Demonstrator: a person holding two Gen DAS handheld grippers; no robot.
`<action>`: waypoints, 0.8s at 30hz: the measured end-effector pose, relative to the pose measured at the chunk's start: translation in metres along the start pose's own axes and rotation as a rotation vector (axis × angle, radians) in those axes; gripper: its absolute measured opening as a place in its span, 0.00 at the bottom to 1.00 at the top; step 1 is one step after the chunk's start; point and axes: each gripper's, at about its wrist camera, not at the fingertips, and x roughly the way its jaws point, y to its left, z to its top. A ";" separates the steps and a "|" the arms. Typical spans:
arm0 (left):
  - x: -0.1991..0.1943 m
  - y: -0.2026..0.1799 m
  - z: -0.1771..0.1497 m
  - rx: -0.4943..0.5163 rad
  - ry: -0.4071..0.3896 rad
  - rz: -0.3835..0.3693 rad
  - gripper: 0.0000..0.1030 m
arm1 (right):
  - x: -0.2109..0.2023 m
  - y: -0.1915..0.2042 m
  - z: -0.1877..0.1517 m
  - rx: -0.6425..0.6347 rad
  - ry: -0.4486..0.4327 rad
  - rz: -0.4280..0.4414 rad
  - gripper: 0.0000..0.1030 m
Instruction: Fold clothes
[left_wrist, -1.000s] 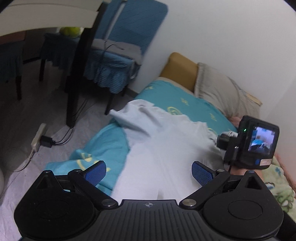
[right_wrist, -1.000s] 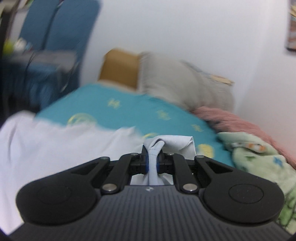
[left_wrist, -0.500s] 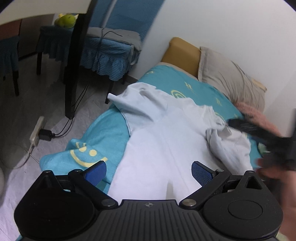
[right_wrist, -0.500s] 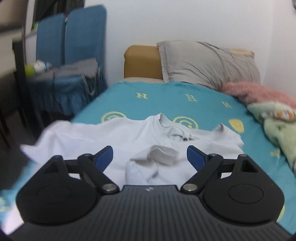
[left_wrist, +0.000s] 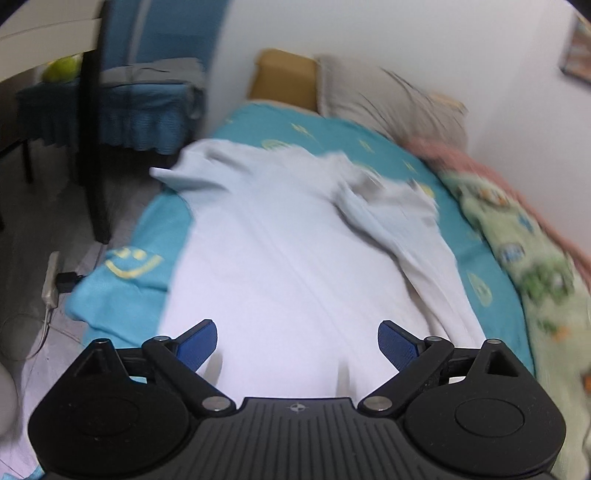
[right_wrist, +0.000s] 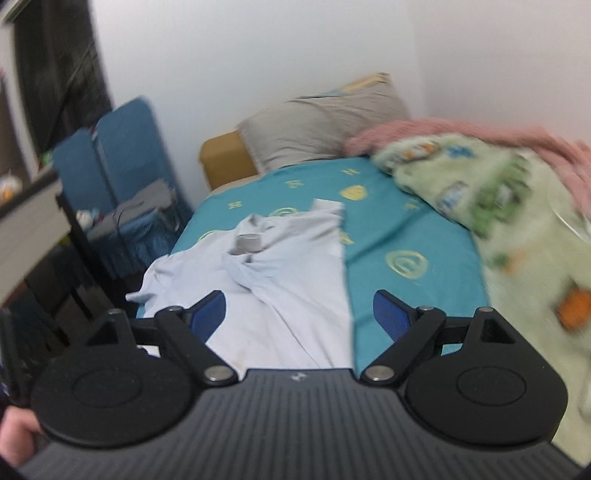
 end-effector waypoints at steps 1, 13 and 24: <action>-0.002 -0.008 -0.005 0.034 0.014 -0.006 0.92 | -0.009 -0.008 -0.001 0.027 -0.019 0.006 0.86; -0.013 -0.124 -0.066 0.136 0.180 -0.215 0.70 | -0.049 -0.102 0.004 0.205 -0.193 -0.092 0.86; 0.022 -0.246 -0.139 0.312 0.374 -0.395 0.46 | -0.049 -0.151 -0.002 0.311 -0.234 -0.158 0.86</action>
